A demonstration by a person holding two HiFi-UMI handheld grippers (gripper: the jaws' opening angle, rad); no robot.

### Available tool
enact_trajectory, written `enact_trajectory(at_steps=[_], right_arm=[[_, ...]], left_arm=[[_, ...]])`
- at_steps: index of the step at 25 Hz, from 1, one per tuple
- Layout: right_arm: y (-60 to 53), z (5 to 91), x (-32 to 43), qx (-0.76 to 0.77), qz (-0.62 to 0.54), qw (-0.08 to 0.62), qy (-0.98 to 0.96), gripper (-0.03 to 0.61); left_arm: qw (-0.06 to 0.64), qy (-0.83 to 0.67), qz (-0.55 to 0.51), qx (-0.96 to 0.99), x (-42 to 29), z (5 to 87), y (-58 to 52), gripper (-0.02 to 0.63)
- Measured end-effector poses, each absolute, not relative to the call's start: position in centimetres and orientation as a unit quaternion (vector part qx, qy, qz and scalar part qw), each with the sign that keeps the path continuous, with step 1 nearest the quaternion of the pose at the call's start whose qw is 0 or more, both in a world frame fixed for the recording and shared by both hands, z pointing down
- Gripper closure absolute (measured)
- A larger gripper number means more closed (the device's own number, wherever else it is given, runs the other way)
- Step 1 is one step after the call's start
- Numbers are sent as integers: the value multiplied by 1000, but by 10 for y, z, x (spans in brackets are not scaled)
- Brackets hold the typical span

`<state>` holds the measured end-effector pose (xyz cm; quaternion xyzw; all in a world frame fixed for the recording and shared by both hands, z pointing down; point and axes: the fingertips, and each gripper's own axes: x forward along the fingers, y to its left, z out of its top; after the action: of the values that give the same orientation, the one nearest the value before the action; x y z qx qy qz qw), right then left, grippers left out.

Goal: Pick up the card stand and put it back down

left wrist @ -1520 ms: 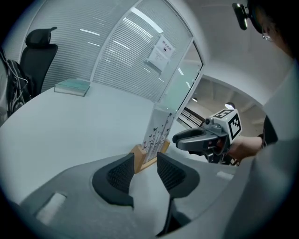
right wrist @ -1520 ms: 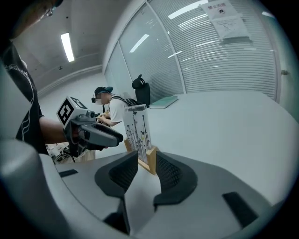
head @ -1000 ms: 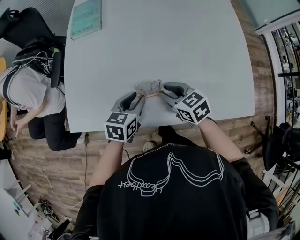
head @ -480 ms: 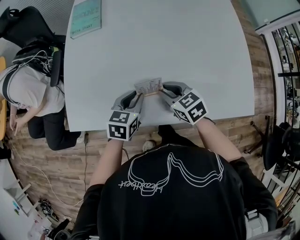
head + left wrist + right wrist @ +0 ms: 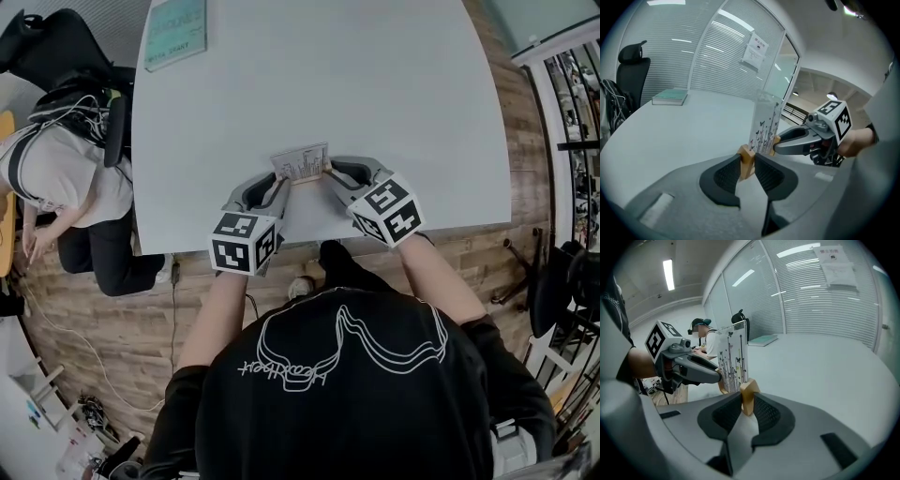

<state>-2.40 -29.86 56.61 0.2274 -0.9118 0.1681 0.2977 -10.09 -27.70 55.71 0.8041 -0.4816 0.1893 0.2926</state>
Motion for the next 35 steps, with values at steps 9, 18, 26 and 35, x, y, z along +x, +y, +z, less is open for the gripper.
enact_trajectory(at_steps=[9,18,26,35], right_arm=[[-264,523,-21,242,164,273,-916,494],[-213,466,-14,259,147,245,-923,494],[-162,427,-2,276,134,217,-927,494],[-122,400,9,298,115,190,-928,497]], left_arm=[[288,-481,170,811,-99,515,-245,514],[274,-470,152,825,-94,461,-198,514],[245,-468,155,835,-82,420,-150,514],[224,-456,155,847,-72,393,-106,514]])
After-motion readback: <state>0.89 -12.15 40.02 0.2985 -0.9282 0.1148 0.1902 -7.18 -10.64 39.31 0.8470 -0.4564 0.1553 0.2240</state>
